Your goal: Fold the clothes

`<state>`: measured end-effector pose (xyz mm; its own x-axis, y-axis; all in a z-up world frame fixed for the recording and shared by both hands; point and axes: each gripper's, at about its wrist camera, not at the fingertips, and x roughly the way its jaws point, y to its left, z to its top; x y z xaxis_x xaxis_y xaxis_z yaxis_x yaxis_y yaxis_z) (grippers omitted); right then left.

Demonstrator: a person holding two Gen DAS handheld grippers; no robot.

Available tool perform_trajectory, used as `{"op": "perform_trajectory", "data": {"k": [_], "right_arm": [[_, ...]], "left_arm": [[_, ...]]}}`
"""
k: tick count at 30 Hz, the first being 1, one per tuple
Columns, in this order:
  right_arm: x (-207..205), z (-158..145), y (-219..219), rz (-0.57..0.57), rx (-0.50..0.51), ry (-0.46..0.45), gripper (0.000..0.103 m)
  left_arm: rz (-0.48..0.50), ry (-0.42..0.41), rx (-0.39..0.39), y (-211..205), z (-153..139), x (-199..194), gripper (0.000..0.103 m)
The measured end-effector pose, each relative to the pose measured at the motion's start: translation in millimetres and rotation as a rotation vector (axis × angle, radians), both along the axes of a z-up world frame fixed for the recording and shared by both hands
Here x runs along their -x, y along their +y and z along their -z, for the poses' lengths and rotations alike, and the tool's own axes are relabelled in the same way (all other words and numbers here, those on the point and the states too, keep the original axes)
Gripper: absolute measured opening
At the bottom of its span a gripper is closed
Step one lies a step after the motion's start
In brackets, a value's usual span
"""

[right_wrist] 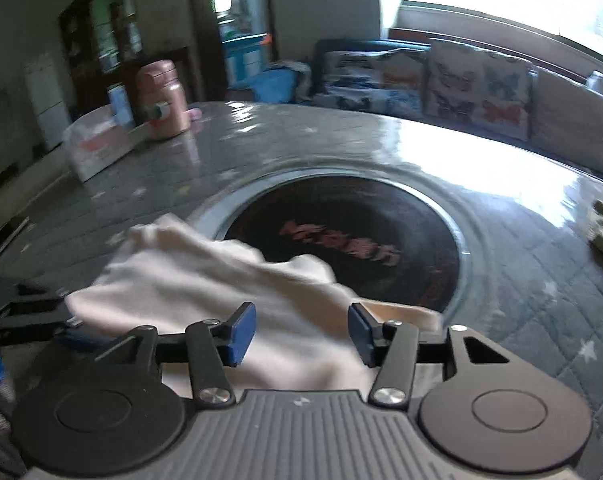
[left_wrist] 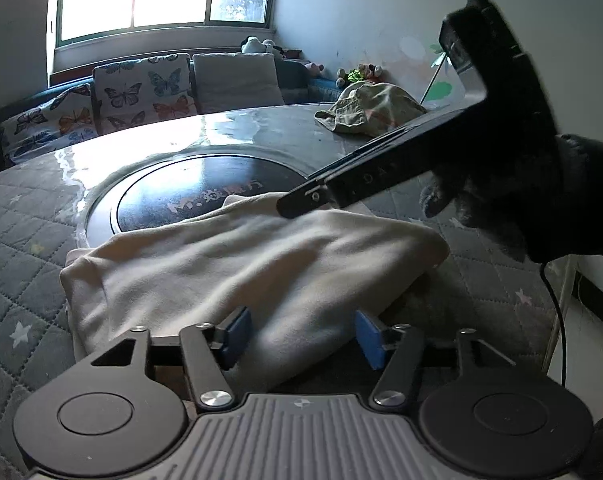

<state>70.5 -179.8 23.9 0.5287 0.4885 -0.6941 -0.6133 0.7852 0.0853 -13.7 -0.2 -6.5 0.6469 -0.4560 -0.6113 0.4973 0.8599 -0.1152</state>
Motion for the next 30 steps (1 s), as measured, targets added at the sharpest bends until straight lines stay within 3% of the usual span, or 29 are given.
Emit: {"op": "perform_trajectory", "data": {"k": [6, 14, 17, 23, 30], "right_arm": [[11, -1, 22, -0.079, 0.036, 0.001, 0.066], [-16, 14, 45, -0.073, 0.101, 0.009, 0.071], [-29, 15, 50, -0.041, 0.091, -0.001, 0.078], [-49, 13, 55, 0.027, 0.092, -0.041, 0.079], [-29, 3, 62, -0.092, 0.106, -0.043, 0.082]], "left_arm": [[-0.016, -0.012, 0.011, 4, -1, 5, 0.088], [-0.036, -0.004, 0.03, 8, 2, 6, 0.093], [-0.035, -0.004, 0.034, 9, 2, 6, 0.094], [-0.037, -0.006, 0.041, 10, 2, 8, 0.096], [-0.04, -0.004, 0.044, 10, 4, 8, 0.098]]}}
